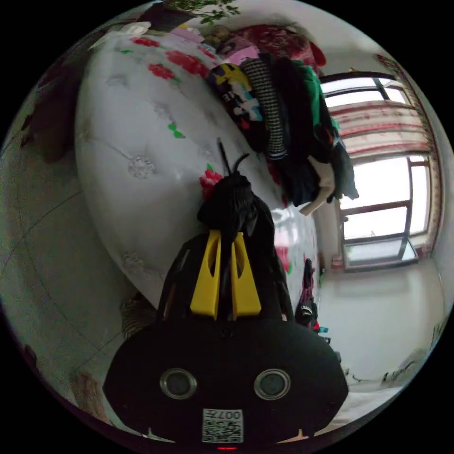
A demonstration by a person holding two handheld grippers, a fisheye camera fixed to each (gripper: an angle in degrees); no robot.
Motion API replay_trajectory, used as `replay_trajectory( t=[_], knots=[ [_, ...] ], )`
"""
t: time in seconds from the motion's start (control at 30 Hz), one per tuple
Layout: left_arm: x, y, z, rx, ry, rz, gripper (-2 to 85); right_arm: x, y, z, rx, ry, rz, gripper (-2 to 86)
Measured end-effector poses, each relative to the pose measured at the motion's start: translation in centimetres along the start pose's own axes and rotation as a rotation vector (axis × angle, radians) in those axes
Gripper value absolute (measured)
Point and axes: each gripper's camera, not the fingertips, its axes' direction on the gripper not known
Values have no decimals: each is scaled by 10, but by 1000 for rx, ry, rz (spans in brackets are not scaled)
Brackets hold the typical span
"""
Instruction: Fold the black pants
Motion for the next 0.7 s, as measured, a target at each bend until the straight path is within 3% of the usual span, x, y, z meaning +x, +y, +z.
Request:
replay_trajectory(
  t=[0.17, 0.27, 0.37, 0.43, 0.53, 0.7],
  knots=[
    [123, 11, 8, -28, 102, 358, 9, 58, 84, -61, 249, -18, 231, 73],
    [234, 44, 23, -112, 154, 704, 15, 97, 153, -94, 384, -22, 415, 80],
    [333, 110, 55, -268, 265, 1028, 30, 133, 230, -116, 508, -24, 593, 88],
    [380, 179, 102, -525, 329, 1235, 55, 155, 277, -122, 582, -64, 708, 95],
    [390, 239, 160, -813, 224, 1319, 66, 187, 355, -124, 747, -176, 881, 106],
    [369, 217, 192, -833, 21, 1147, 68, 217, 435, -108, 866, -304, 1030, 118]
  ],
)
